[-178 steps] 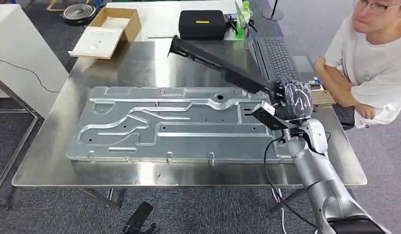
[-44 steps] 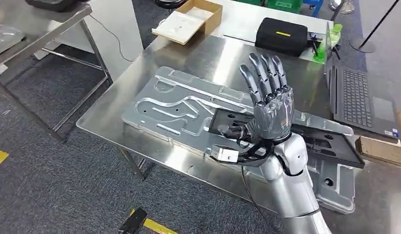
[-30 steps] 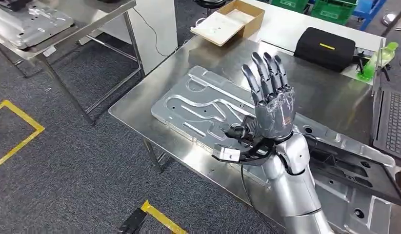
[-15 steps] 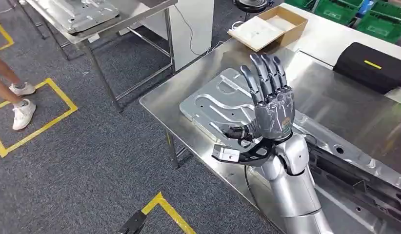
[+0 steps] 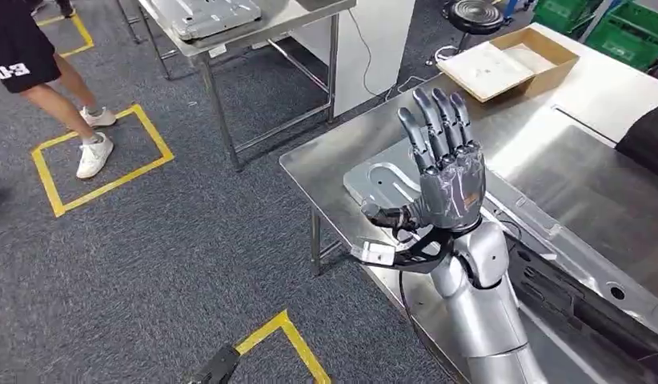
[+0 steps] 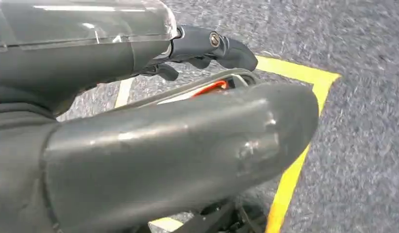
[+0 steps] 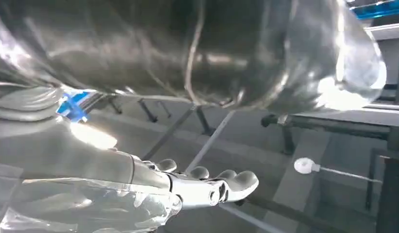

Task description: Take the parts from the cabinet and place them on the table.

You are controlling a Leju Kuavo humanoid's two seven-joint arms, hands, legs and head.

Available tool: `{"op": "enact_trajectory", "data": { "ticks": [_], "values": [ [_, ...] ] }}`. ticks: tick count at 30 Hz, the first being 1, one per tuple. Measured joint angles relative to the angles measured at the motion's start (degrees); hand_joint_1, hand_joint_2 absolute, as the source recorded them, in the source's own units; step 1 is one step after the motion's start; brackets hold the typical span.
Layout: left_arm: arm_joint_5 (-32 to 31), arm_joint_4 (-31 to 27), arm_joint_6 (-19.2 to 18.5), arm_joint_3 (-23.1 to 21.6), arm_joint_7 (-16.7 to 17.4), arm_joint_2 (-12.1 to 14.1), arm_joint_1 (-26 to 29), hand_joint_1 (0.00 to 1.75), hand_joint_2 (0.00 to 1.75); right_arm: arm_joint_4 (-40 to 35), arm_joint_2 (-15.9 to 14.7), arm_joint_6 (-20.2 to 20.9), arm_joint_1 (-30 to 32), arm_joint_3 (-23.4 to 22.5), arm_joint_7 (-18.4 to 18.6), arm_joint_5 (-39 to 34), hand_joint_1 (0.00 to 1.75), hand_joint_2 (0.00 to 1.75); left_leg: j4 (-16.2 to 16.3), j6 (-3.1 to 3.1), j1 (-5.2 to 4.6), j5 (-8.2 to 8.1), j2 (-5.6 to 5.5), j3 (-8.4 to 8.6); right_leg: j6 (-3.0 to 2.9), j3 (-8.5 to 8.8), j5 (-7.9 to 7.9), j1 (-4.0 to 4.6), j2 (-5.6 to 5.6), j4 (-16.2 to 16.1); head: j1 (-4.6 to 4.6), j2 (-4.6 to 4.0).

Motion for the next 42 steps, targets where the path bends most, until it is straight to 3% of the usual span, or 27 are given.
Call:
{"op": "enact_trajectory", "data": {
  "ticks": [2, 4, 5, 7, 8, 9, 11, 12, 13, 14, 17, 18, 20, 22, 23, 24, 25, 27, 28, 29, 32, 33, 35, 36, 38, 40, 42],
  "values": [
    [-0.1, 0.0, 0.0, 0.0, 0.0, 0.1, 0.3, 0.00, 0.00, -0.1, 0.0, 0.0, 0.0, 0.0, 0.0, 0.0, 0.00, 0.00, -0.6, -0.94, -0.22, 0.36, -1.59, -0.12, -0.30, 0.62, 0.29, -0.28, -1.47, -0.9, 0.02, 0.00],
    [-0.1, 0.0, 0.0, 0.0, 0.0, 0.3, 0.3, 0.00, 0.00, -0.1, 0.1, 0.0, 0.0, 0.0, 0.0, 0.0, 0.00, 0.00, 2.1, -1.03, -0.41, -1.56, 3.94, -1.16, -0.54, 1.46, 0.72, -0.70, -3.14, -2.0, -0.18, 0.00],
    [-0.1, 0.0, 0.0, 0.0, 0.0, 0.3, 0.2, 0.00, 0.00, -0.1, 0.1, 0.0, 0.0, 0.0, 0.0, 0.0, 0.00, 0.00, 5.7, -1.30, -0.21, -3.72, 5.59, -2.95, -0.86, 1.55, 0.66, -0.62, -4.14, -2.0, -0.17, 0.00],
    [-0.1, 0.0, 0.0, 0.0, 0.0, 0.3, 0.1, 0.00, 0.00, -0.1, 0.1, 0.0, 0.2, 0.0, 0.0, 0.0, 0.00, 0.00, 14.6, -1.79, 0.16, -7.54, 6.60, -7.33, -0.93, 1.48, 0.51, -0.54, -5.92, -1.9, -0.20, 0.00],
    [-0.1, 0.0, 0.0, 0.0, 0.0, 0.3, 0.2, 0.00, 0.00, -0.1, 0.1, 0.0, 0.3, 0.0, 0.0, 0.0, 0.00, 0.00, 16.7, -2.05, 0.31, -7.84, 6.74, -8.42, -0.85, 1.44, 0.41, -0.55, -6.70, -1.9, -0.22, 0.00],
    [-0.1, 0.0, 0.1, 0.0, 0.1, 0.3, 0.3, 0.00, 0.00, -0.1, 0.1, 0.0, 0.3, 0.0, 0.0, -0.1, 0.00, 0.00, 15.9, -2.31, 0.48, -6.66, 6.92, -7.99, -0.73, 1.47, 0.28, -0.57, -7.55, -1.8, -0.22, 0.00],
    [-0.1, 0.0, 0.2, 0.0, 0.1, 0.5, 0.3, 0.00, 0.00, -0.1, 0.1, 0.0, 0.3, 0.0, -0.2, -0.4, 0.00, 0.00, 7.8, -2.47, 0.61, -2.14, 7.69, -3.61, -0.35, 1.59, -0.17, -0.72, -8.95, -1.4, -0.22, 0.00],
    [-0.1, 0.0, 0.4, 0.0, 0.1, 0.7, 0.3, 0.00, 0.00, -0.1, 0.1, 0.0, 0.3, 0.0, -0.4, -0.6, 0.00, 0.00, 2.9, -2.44, 0.59, -0.15, 9.15, -0.83, -0.03, 1.71, -0.53, -0.76, -9.55, -1.0, -0.22, 0.00],
    [-0.1, 0.0, 0.4, 0.0, 0.0, 0.7, 0.2, 0.00, 0.00, -0.1, 0.2, 0.0, 0.2, 0.0, -0.7, -0.8, 0.00, 0.00, 0.5, -2.35, -0.13, -1.05, 11.90, 0.39, 0.45, 1.63, -0.93, -0.31, -10.00, -0.7, -0.22, 0.00],
    [0.0, 0.0, 0.4, 0.0, -0.1, 0.8, 0.1, 0.00, 0.00, -0.1, 0.2, 0.0, 0.2, 0.0, -0.8, -0.9, 0.00, 0.00, 0.4, -1.36, -0.09, -0.76, 10.81, 0.21, 0.80, 1.56, -1.18, -0.07, -10.46, -0.3, 0.00, 0.00],
    [0.1, 0.0, 0.6, 0.0, -0.3, 1.2, 0.6, 0.00, 0.00, 0.0, 0.3, 0.0, 0.0, 0.0, -1.1, -1.1, 0.00, 0.00, 0.5, -0.37, -0.26, -0.85, 8.97, -0.09, 1.51, 2.10, -1.37, -0.01, -12.13, -0.6, -0.09, 0.00],
    [0.2, 0.0, 0.6, 0.0, -0.3, 1.3, 0.7, 0.00, 0.00, 0.0, 0.5, 0.0, -0.2, 0.0, -1.1, -1.2, 0.00, 0.00, 0.1, 0.12, 0.11, -0.54, 8.35, 0.22, 2.02, 1.96, -1.95, -0.31, -11.67, -0.3, -0.02, 0.00],
    [0.5, 0.0, 0.6, 0.0, -0.4, 1.3, 0.8, 0.00, 0.00, 0.0, 0.5, 0.0, -0.5, 0.0, -1.2, -1.4, 0.00, 0.00, 0.1, 0.63, 0.13, -0.47, 7.35, 0.14, 2.19, -0.15, -5.63, -0.66, -6.32, 5.1, -0.02, 0.00],
    [0.6, 0.0, 0.5, 0.0, -0.4, 1.4, 0.8, 0.00, 0.00, 0.2, 0.5, 0.0, -0.2, 0.0, -1.2, -1.4, 0.00, 0.00, 0.1, 0.82, 0.01, -0.46, 5.91, 0.10, 2.22, -4.60, -9.37, -0.51, -4.92, 14.2, -0.04, 0.00],
    [0.6, 0.0, 0.5, 0.0, -0.4, 1.4, 1.0, 0.00, 0.00, 0.4, 0.5, 0.0, -0.1, 0.0, -1.3, -1.4, 0.00, 0.00, 0.1, 0.87, -0.07, -0.45, 5.11, 0.12, 2.15, -6.21, -9.73, -0.48, -4.77, 17.0, -0.02, 0.00],
    [0.6, 0.0, 0.5, 0.0, -0.3, 1.4, 1.2, 0.00, 0.00, 0.5, 0.5, 0.0, 0.0, 0.0, -1.4, -1.4, 0.00, 0.00, 0.1, 0.87, -0.13, -0.45, 4.38, 0.17, 2.00, -6.55, -8.83, -0.46, -4.72, 17.1, -0.04, 0.00],
    [0.6, 0.0, 0.5, 0.0, -0.3, 1.5, 1.5, 0.00, 0.00, 0.6, 0.5, 0.0, 0.0, 0.0, -1.5, -1.4, 0.00, 0.00, 0.2, 0.86, -0.22, -0.45, 3.53, 0.24, 1.69, -5.68, -6.46, -0.40, -4.62, 14.5, -0.02, 0.00],
    [0.7, 0.0, 0.5, 0.0, -0.4, 1.6, 1.7, 0.00, 0.00, 0.6, 0.5, 0.0, -0.2, 0.0, -1.8, -1.4, 0.00, 0.00, 0.2, 0.86, -0.37, -0.45, 2.02, 0.43, 0.77, -1.95, -1.29, -0.21, -3.48, 5.8, -0.02, 0.00],
    [0.7, 0.0, 0.5, 0.0, -0.5, 1.5, 1.8, 0.00, 0.00, 0.6, 0.5, 0.0, -0.5, 0.0, -1.9, -1.6, 0.00, 0.00, 0.2, 0.82, -0.10, -0.43, 1.42, 0.33, -0.01, -0.21, -0.02, -0.25, -0.32, 1.2, -0.04, 0.00],
    [0.7, 0.0, 0.5, 0.0, -0.6, 1.5, 1.6, 0.00, 0.00, 0.6, 0.5, 0.0, -0.5, 0.0, -1.9, -1.8, 0.00, 0.00, 0.3, 0.43, -0.35, -0.28, 0.75, -0.04, -0.24, 0.09, -0.11, -0.40, 0.83, 0.4, -0.20, 0.00],
    [1.0, 0.0, 0.5, 0.1, -0.7, 1.7, 1.9, 0.00, 0.00, 0.6, 0.5, 0.0, -0.9, 0.0, -2.2, -2.3, 0.00, 0.00, -0.2, -0.78, 0.46, 0.15, -1.11, -0.51, -0.33, 0.48, -0.45, 0.13, -0.79, 0.0, -0.02, 0.00],
    [1.1, 0.0, 0.5, 0.2, -0.7, 2.0, 2.0, 0.00, 0.00, 0.6, 0.7, 0.0, -1.1, 0.0, -2.3, -2.4, 0.00, 0.00, -0.2, -1.25, 0.00, 0.10, -1.41, -0.52, -0.51, 1.07, 0.10, -0.87, -1.70, -1.4, -0.07, 0.00],
    [1.2, 0.0, 0.6, 0.2, -0.7, 2.3, 2.0, 0.00, 0.00, 0.6, 1.0, 0.0, -1.4, 0.0, -2.3, -2.5, 0.00, 0.00, 3.6, -1.63, -0.25, -2.59, 4.42, -2.15, -0.83, 1.85, 0.29, -0.65, -3.42, -2.1, -0.44, 0.00],
    [1.2, 0.0, 0.6, 0.3, -0.7, 2.3, 1.7, 0.00, 0.00, 0.6, 1.0, 0.0, -1.5, 0.0, -2.3, -2.5, 0.00, 0.00, 7.9, -1.84, -0.11, -4.84, 5.74, -4.21, -0.89, 1.87, 0.22, -0.50, -4.38, -2.1, -0.41, 0.00],
    [1.2, 0.0, 0.8, 0.3, -0.7, 2.3, 1.7, 0.00, 0.00, 0.8, 1.1, 0.0, -1.4, 0.0, -2.5, -2.3, 0.00, 0.00, 15.3, -2.26, 0.15, -7.71, 6.57, -7.86, -0.94, 1.82, -0.03, -0.42, -6.14, -1.9, -0.42, 0.00],
    [1.2, 0.0, 1.0, 0.4, -0.7, 2.3, 2.0, 0.00, 0.00, 1.0, 1.1, 0.0, -1.4, 0.0, -2.9, -2.3, 0.00, 0.00, 14.6, -2.61, 0.46, -5.96, 6.94, -7.41, -0.74, 1.86, -0.33, -0.45, -7.66, -1.7, -0.42, 0.00],
    [1.2, 0.0, 1.1, 0.5, -0.7, 2.4, 2.1, 0.00, 0.00, 1.0, 1.1, 0.0, -1.4, 0.0, -3.0, -2.3, 0.00, 0.00, 5.2, -2.68, 0.55, -1.19, 8.45, -2.23, -0.30, 1.98, -0.92, -0.54, -9.09, -1.1, -0.44, 0.00]
  ]
}}
